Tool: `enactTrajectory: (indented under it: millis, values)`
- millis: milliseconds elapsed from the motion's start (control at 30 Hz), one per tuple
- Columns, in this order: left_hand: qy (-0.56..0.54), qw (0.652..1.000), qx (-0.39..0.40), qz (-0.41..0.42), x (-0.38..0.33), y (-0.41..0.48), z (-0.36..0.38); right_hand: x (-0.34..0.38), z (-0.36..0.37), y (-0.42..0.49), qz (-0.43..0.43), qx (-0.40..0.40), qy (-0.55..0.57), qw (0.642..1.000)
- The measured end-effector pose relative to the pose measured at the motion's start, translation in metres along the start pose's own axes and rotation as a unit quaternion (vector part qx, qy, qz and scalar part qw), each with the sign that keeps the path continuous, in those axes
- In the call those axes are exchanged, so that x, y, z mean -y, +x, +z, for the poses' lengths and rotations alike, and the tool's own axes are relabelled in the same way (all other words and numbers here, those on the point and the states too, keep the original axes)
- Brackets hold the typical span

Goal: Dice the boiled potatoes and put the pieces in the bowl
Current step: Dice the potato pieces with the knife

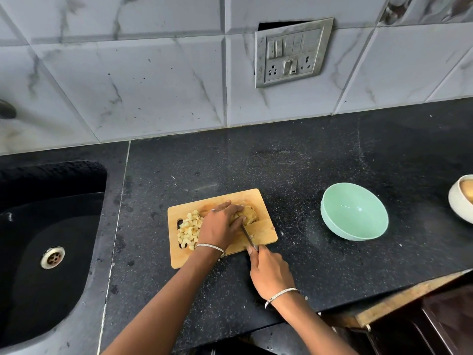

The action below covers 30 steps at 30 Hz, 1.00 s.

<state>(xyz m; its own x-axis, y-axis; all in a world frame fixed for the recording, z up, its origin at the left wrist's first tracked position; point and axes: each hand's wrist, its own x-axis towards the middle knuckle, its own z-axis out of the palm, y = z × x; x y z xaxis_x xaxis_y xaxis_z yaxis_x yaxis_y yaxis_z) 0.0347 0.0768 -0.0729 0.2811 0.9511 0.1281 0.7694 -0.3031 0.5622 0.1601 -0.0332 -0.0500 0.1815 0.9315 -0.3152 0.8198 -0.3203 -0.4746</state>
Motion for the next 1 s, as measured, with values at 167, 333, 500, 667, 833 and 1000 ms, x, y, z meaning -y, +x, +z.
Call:
enactTrajectory:
  millis: [167, 333, 500, 667, 833, 1000]
  values:
    - [-0.007, 1.0, -0.017, -0.004, -0.002, 0.002, 0.001, -0.013, -0.002, -0.004, -0.017, 0.015, 0.0, 1.0]
    - [-0.025, 0.999, -0.028, -0.011, 0.0, 0.002, 0.001, -0.035, -0.013, -0.02, -0.013, 0.053, 0.0, 0.998]
    - [-0.065, 0.998, -0.003, -0.007, 0.005, 0.0, -0.002, -0.058, -0.057, -0.03, -0.006, 0.103, 0.04, 0.994]
    - [-0.06, 0.997, 0.055, 0.01, 0.009, 0.002, -0.012, -0.056, -0.086, -0.021, 0.054, 0.105, 0.208, 0.971]
    - [-0.043, 0.998, 0.039, -0.025, 0.004, 0.0, -0.009, -0.045, -0.069, -0.001, 0.035, 0.013, 0.176, 0.984]
    - [-0.022, 0.998, 0.027, -0.043, 0.003, -0.004, -0.009, -0.038, -0.041, 0.014, 0.035, -0.046, 0.026, 0.998]
